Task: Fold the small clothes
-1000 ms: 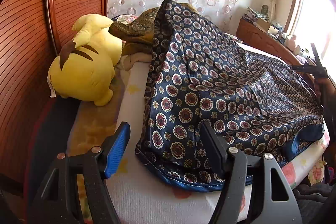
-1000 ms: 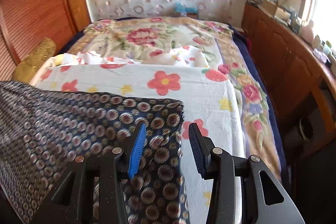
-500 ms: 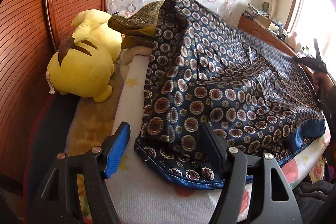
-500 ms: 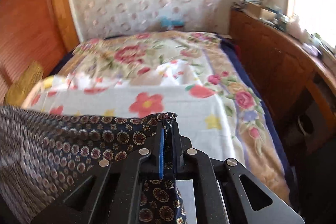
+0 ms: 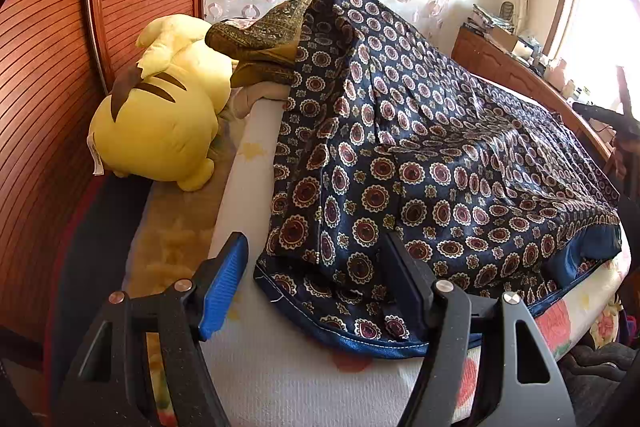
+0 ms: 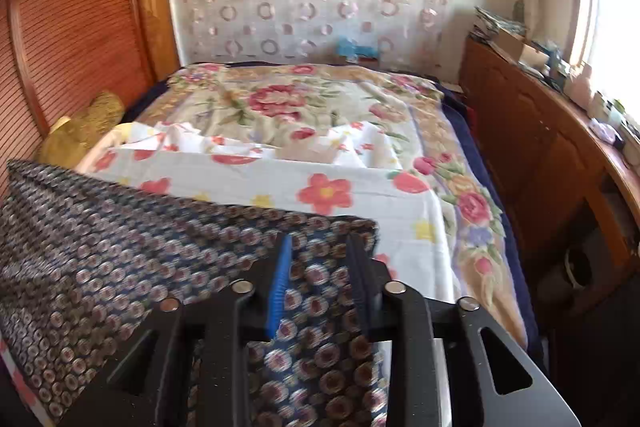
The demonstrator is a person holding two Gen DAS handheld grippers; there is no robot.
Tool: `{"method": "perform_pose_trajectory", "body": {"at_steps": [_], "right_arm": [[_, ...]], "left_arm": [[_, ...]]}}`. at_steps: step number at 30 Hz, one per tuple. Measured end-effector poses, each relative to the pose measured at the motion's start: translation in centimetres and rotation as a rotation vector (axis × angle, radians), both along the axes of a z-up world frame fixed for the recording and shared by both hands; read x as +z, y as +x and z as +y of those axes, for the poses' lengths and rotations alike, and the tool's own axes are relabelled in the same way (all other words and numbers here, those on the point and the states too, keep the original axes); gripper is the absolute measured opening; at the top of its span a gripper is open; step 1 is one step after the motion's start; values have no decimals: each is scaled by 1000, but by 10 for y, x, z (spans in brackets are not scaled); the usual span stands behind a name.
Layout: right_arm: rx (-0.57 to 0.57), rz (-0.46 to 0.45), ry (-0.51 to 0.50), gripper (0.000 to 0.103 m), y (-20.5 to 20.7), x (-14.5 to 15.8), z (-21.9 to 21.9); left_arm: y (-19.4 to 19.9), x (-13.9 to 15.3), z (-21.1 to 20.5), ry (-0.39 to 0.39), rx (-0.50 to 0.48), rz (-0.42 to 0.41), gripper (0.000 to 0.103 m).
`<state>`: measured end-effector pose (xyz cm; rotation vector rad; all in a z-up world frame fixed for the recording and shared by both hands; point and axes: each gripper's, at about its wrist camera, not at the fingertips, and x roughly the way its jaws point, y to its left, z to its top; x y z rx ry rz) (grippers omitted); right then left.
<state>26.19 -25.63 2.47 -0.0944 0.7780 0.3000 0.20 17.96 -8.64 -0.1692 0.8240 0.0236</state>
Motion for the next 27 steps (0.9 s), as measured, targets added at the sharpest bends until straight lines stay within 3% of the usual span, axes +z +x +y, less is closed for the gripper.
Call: {"method": "perform_pose_trajectory", "body": {"at_steps": [3,15,27], "right_arm": [[75,-8,10,41,-28,1,12],[285,101,28,42,-104,-43,40],[303,92,-54,42,-142,-70,55]], "left_arm": [[-1,0,-1,1,1,-2,69],[-1,0,-1,5,1,-1,70],[-6,0,-2,-2,-7,-11,65]]}}
